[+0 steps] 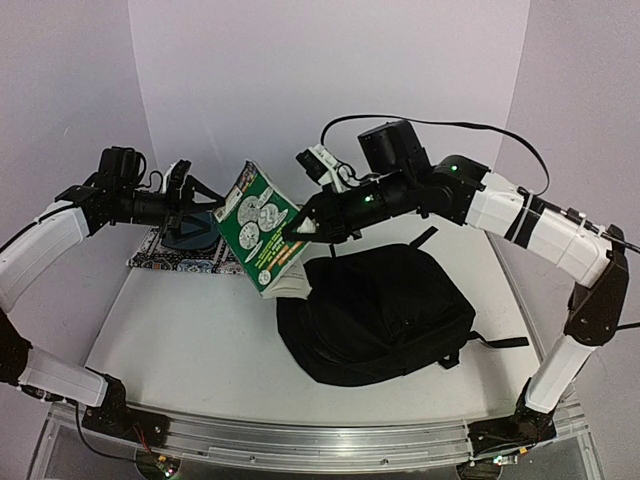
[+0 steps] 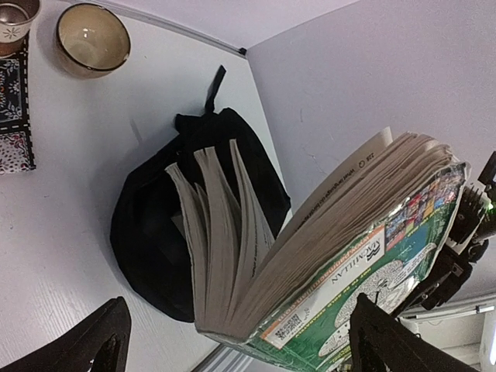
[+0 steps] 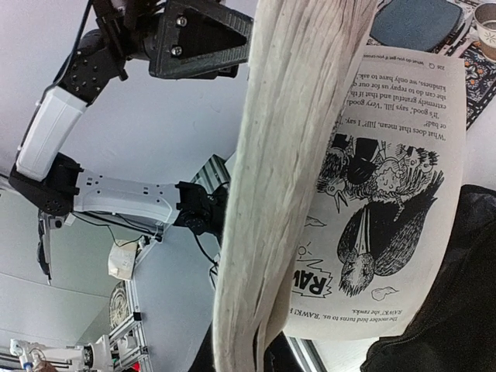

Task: Pack the student bag
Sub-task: Pass from the right arm to the left, then pick up the largest pocket of the bag from the student bag, then place the book in the largest pocket of the bag.

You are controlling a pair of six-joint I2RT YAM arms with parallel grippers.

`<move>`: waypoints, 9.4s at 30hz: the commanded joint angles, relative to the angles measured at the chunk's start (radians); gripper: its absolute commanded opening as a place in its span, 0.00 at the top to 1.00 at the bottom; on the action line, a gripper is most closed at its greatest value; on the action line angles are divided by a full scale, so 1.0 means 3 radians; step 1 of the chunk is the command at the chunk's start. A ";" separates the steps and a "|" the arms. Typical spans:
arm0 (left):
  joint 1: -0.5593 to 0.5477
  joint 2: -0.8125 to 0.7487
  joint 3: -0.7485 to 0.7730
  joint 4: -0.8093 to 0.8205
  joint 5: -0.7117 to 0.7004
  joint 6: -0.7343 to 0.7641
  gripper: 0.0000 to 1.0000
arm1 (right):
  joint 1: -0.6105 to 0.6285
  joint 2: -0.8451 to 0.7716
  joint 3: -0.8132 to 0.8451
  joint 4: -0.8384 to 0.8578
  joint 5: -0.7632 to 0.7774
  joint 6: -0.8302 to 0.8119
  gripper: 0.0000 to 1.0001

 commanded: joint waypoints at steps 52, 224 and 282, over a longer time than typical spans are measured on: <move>0.0004 -0.0854 -0.1114 0.2231 0.0001 -0.1647 1.00 | -0.0273 -0.0239 -0.1027 0.0898 0.0629 0.0624 0.24; -0.2367 0.0502 -0.1281 0.3847 -0.3349 -0.2235 1.00 | 0.0908 -0.0018 -0.0342 -0.0454 0.4136 0.0174 1.00; -0.2631 0.1650 -0.0502 0.2956 -0.1803 -0.1322 0.79 | 0.0908 -0.0248 -0.0785 -0.0442 0.4025 0.0299 1.00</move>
